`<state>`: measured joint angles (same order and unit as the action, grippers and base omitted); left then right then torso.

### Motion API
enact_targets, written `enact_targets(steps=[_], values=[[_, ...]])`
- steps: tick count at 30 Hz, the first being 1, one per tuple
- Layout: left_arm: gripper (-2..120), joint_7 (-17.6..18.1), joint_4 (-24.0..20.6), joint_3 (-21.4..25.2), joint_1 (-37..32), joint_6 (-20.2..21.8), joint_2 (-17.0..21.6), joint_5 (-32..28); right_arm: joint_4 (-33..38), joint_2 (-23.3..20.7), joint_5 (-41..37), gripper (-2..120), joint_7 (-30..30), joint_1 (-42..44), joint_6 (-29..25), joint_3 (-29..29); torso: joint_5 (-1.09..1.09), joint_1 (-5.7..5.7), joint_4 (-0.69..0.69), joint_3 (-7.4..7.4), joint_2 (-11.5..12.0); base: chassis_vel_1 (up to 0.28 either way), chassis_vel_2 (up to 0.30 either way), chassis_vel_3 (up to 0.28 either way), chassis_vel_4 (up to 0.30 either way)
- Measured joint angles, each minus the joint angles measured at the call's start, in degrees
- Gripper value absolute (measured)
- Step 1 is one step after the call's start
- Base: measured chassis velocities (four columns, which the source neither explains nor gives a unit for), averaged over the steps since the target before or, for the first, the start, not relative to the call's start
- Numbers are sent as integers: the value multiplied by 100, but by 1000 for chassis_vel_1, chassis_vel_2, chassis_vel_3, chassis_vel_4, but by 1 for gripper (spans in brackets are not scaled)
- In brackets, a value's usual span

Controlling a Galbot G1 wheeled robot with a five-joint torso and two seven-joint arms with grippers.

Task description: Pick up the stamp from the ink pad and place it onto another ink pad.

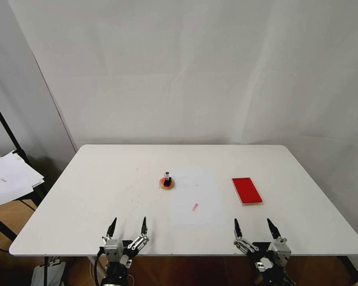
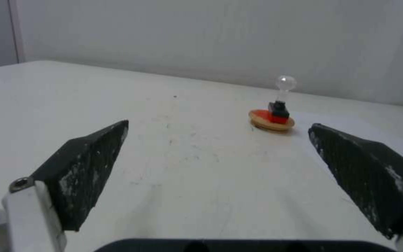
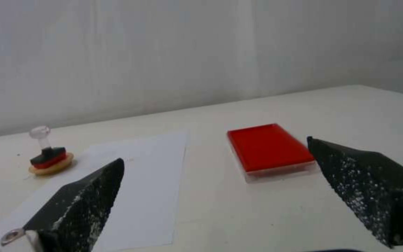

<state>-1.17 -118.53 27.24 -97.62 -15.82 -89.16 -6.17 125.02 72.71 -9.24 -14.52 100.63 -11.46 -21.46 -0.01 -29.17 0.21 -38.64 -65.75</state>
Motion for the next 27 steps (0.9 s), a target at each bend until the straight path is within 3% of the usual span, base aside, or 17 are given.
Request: enact_targets(steps=[27], values=[[102, 0, 0, 0, 0, 0, 0, 0, 5, -212, -406, 100, -58, -122, 75, 37, 0, 0, 0, 0, 0, 0, 0, 0, 0]])
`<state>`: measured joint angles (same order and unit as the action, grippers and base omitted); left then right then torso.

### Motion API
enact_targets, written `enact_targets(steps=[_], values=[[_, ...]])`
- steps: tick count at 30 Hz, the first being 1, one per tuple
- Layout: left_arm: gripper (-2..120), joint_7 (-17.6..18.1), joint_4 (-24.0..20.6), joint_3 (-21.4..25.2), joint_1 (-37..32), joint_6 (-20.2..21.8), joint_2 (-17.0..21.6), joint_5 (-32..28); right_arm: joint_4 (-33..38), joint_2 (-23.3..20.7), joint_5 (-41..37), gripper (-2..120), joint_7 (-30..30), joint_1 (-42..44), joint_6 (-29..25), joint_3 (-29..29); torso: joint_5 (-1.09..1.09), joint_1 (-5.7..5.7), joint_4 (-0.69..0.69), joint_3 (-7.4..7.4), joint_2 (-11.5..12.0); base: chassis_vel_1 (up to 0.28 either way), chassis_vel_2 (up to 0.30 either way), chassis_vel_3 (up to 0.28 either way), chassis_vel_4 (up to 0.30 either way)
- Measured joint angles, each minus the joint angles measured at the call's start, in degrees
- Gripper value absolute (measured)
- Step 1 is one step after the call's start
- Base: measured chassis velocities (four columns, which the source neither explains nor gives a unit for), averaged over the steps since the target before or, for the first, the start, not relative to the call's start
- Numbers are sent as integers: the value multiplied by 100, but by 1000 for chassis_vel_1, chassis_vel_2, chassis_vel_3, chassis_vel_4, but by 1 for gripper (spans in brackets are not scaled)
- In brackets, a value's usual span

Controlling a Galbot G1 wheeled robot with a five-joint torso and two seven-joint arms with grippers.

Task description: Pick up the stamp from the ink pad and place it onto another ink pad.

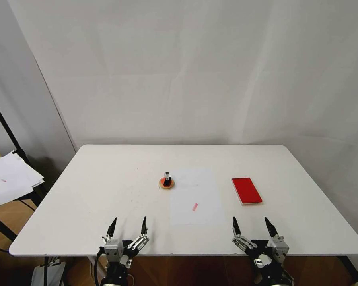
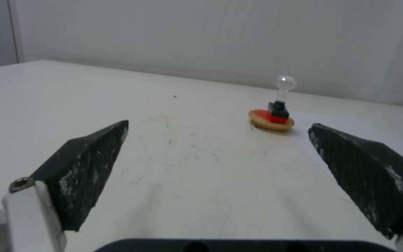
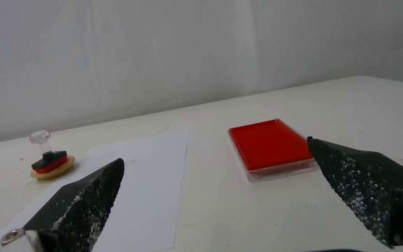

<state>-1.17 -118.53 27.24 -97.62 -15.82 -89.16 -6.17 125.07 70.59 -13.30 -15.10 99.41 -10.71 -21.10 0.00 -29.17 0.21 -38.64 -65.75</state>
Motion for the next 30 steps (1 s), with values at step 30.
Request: enact_targets(steps=[30], values=[[102, 0, 0, 0, 0, 0, 0, 0, 116, -53, 18, 100, -26, 119, -1, -12, 0, 0, 0, 0, 0, 0, 0, 0, 0]])
